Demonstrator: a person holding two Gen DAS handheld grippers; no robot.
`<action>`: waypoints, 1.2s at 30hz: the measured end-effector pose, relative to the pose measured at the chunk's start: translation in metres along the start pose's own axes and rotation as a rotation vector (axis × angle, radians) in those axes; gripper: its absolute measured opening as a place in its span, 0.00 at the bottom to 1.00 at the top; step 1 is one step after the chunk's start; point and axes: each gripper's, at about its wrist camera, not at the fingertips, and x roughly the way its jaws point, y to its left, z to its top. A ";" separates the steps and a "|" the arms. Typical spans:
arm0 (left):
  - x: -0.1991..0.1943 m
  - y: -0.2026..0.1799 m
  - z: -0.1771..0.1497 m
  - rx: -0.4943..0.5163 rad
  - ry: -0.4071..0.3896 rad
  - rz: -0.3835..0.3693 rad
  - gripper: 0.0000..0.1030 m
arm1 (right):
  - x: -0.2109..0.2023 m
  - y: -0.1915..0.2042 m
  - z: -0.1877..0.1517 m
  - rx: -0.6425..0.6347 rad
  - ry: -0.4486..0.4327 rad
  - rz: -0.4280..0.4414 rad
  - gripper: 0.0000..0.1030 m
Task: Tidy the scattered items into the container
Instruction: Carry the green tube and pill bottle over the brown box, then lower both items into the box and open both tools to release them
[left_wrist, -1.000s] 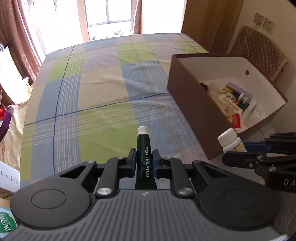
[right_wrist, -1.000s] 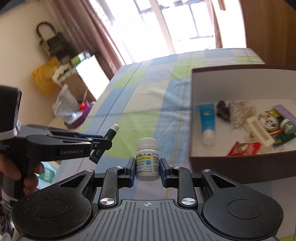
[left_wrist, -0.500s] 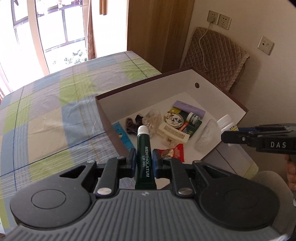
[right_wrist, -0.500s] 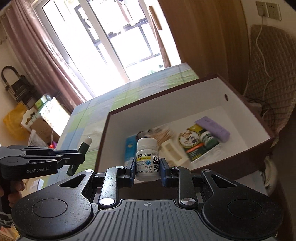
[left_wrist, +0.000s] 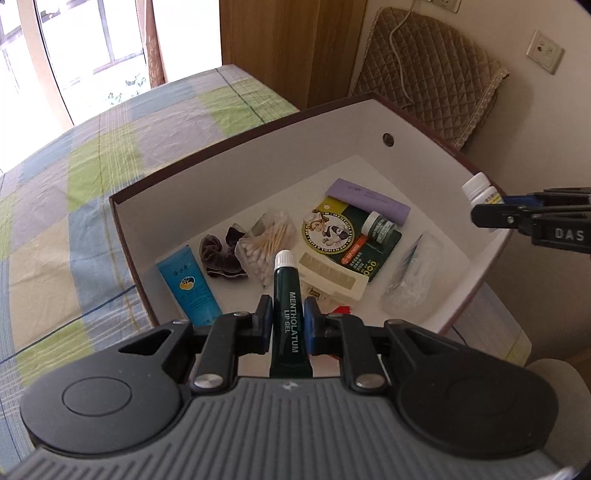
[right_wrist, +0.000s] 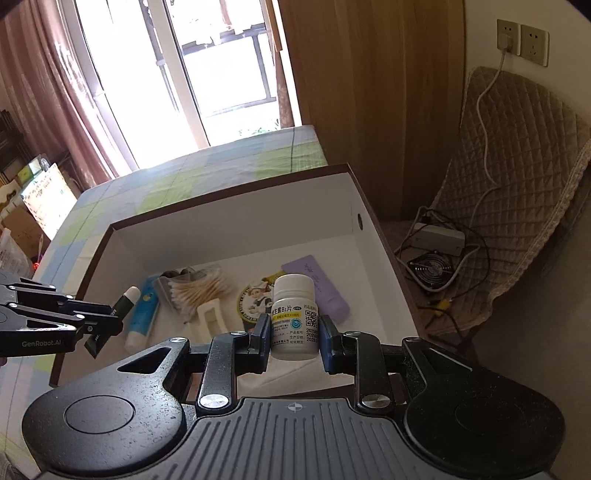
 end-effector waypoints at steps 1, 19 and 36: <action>0.006 0.001 0.001 -0.006 0.007 0.003 0.13 | 0.005 -0.002 0.001 -0.002 0.005 -0.004 0.28; 0.029 0.004 -0.010 -0.008 0.051 0.027 0.18 | 0.040 -0.018 0.000 -0.133 0.046 -0.097 0.29; -0.001 0.000 -0.015 -0.077 0.037 0.059 0.50 | 0.002 -0.001 -0.013 -0.093 0.035 -0.071 0.85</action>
